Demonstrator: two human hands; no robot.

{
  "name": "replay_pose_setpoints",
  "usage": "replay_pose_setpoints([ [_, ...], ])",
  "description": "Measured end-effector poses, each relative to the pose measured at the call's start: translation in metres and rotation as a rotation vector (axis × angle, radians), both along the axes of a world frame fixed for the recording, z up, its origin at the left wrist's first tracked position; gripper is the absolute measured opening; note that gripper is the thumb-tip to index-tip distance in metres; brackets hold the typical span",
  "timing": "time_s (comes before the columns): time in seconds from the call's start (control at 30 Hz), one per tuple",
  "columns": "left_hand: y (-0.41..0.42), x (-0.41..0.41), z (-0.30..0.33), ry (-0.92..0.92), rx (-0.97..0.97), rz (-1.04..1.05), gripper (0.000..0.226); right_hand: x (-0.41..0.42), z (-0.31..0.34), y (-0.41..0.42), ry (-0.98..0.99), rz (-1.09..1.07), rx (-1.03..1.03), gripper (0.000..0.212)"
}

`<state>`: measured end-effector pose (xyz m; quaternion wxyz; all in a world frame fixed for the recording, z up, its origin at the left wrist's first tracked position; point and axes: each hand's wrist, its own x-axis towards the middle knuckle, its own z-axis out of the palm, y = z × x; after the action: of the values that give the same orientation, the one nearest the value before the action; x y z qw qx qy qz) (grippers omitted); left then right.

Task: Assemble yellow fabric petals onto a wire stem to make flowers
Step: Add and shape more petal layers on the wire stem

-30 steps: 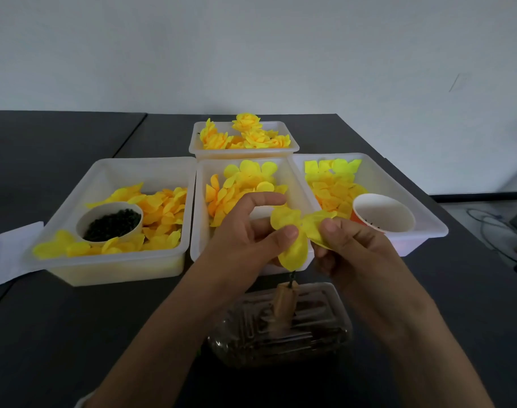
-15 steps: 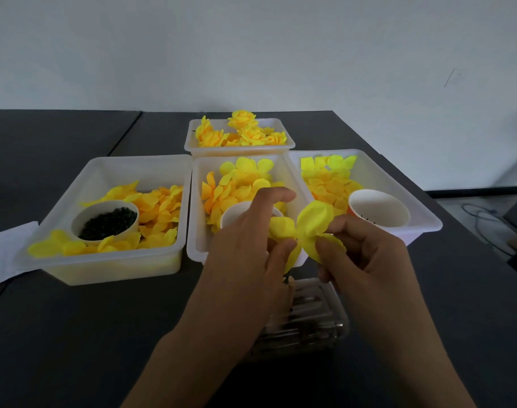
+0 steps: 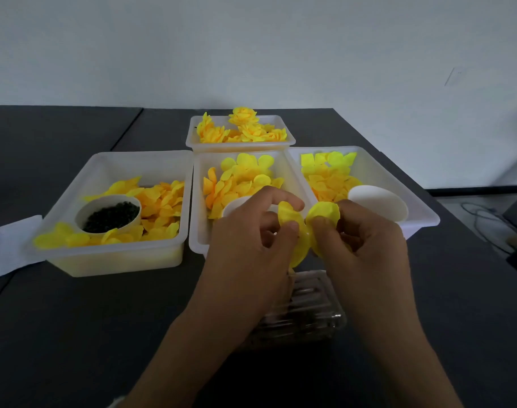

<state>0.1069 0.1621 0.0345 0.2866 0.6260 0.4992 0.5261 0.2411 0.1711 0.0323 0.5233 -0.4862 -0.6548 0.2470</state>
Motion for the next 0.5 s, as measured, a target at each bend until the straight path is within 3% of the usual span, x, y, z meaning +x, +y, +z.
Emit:
replay_pose_setpoints([
  [0.2, 0.003, 0.009, -0.006, -0.081, 0.078, 0.164, 0.014, -0.017, -0.011, -0.011, 0.086, -0.131, 0.042, 0.027],
  [0.33, 0.001, 0.015, -0.007, 0.13, 0.2, 0.322, 0.016, -0.023, -0.014, -0.015, 0.113, -0.154, 0.076, 0.028],
  [0.5, 0.005, 0.009, -0.004, 0.104, 0.254, 0.245, 0.019, -0.012, -0.002, -0.004, 0.147, -0.096, 0.06, 0.048],
])
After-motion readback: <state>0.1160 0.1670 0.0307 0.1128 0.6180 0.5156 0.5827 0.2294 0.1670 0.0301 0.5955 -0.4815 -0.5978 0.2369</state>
